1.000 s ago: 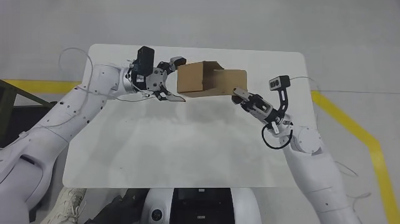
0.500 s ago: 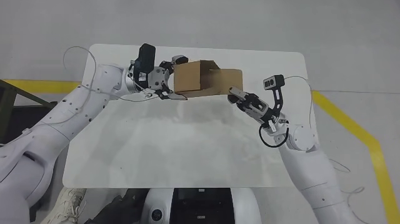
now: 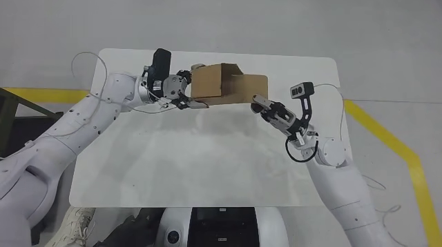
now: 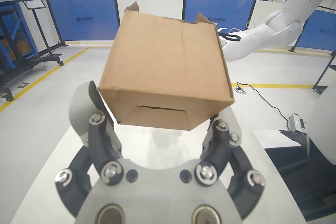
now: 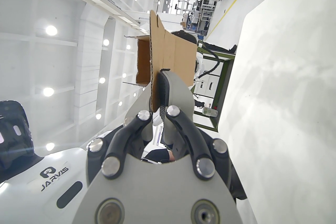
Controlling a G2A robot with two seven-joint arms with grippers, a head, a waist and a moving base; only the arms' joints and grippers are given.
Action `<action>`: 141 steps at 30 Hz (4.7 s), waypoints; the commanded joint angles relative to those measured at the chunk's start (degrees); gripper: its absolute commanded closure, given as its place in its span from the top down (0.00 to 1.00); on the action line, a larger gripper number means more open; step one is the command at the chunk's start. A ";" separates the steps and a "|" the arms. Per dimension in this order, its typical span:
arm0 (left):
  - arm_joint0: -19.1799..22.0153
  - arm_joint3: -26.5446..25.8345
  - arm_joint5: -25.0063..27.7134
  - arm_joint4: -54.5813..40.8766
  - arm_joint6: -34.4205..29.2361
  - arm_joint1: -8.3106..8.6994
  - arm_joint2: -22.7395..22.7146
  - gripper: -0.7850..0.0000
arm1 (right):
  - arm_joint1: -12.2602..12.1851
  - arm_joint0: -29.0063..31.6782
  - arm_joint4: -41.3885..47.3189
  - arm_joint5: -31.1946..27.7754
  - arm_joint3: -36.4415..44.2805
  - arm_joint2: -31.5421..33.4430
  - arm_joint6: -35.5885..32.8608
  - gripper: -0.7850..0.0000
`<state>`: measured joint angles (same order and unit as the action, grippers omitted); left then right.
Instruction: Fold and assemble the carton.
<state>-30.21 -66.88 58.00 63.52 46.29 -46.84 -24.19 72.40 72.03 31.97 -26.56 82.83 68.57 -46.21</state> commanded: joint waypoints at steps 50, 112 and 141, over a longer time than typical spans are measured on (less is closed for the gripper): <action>4.02 1.25 0.00 7.22 0.00 0.51 6.42 0.63 | -2.25 -0.88 -27.21 0.24 10.11 3.25 3.06 0.00; 8.54 -3.88 0.00 8.75 0.00 0.25 14.44 0.60 | 0.75 -12.87 -24.53 3.24 -0.01 -14.82 1.11 0.00; 6.03 -0.82 0.00 4.70 0.00 1.61 10.82 0.47 | -1.00 -8.05 -24.03 4.34 4.70 -8.04 2.04 0.38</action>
<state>-24.12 -67.85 58.00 68.34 46.29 -45.26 -13.22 71.52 63.65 7.50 -22.22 87.31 59.99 -44.14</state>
